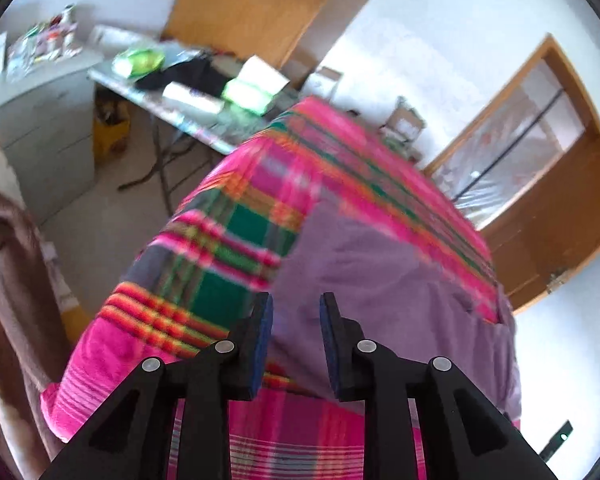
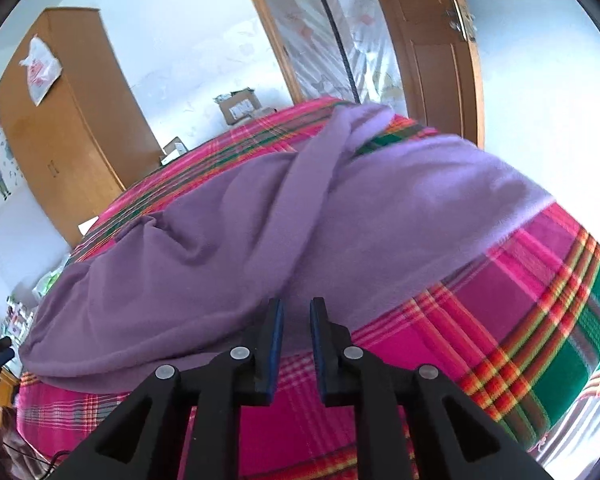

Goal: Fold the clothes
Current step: 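Open both tools and move them over the folded sweatpants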

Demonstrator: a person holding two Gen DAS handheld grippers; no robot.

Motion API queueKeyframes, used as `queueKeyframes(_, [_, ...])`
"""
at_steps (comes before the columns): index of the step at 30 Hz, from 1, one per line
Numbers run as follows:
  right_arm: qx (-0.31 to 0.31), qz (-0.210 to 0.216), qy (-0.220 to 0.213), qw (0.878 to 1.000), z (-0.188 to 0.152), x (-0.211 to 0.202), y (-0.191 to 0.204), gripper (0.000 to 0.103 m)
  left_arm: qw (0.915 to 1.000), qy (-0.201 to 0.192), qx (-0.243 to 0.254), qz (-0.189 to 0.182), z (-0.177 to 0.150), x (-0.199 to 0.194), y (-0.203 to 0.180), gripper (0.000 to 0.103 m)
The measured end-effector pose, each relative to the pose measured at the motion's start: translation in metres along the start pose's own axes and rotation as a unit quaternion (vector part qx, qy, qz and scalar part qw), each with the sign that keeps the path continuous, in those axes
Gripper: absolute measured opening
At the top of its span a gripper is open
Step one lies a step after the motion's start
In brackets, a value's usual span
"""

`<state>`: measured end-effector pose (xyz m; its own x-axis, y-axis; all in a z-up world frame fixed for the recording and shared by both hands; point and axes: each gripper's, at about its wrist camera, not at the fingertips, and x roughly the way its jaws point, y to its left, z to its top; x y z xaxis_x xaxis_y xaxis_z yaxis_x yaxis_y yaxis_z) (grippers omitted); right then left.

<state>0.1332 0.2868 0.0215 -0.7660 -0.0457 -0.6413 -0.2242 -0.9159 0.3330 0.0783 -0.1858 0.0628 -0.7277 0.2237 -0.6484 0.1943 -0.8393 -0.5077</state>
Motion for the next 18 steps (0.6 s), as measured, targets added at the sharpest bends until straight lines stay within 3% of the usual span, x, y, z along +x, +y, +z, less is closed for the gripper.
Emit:
queueKeyframes(4, [0.001,0.003,-0.015,1.000,0.003,-0.009,-0.005,0.014,0.9987,0.008,0.037,-0.035,0.000,0.006,-0.036,0.025])
queueKeyframes(7, [-0.026,0.038,-0.005,0.999,0.001,-0.012,0.003,0.014,0.9949,0.030,0.073,-0.063,-0.007,0.019,-0.062,0.026])
queueKeyframes(10, [-0.066,0.062,0.008,0.996,-0.002,-0.010,0.019,0.020,0.9875,0.068,0.112,-0.087,-0.019,0.039,-0.091,0.026])
queueKeyframes(15, [-0.104,0.105,0.036,0.988,-0.005,-0.001,0.043,0.020,0.9739,0.127,0.149,-0.114,-0.039,0.071,-0.133,0.026])
queueKeyframes(18, [-0.129,0.098,0.058,0.985,-0.010,0.004,0.052,0.020,0.9657,0.154,0.165,-0.129,-0.050,0.081,-0.151,0.026])
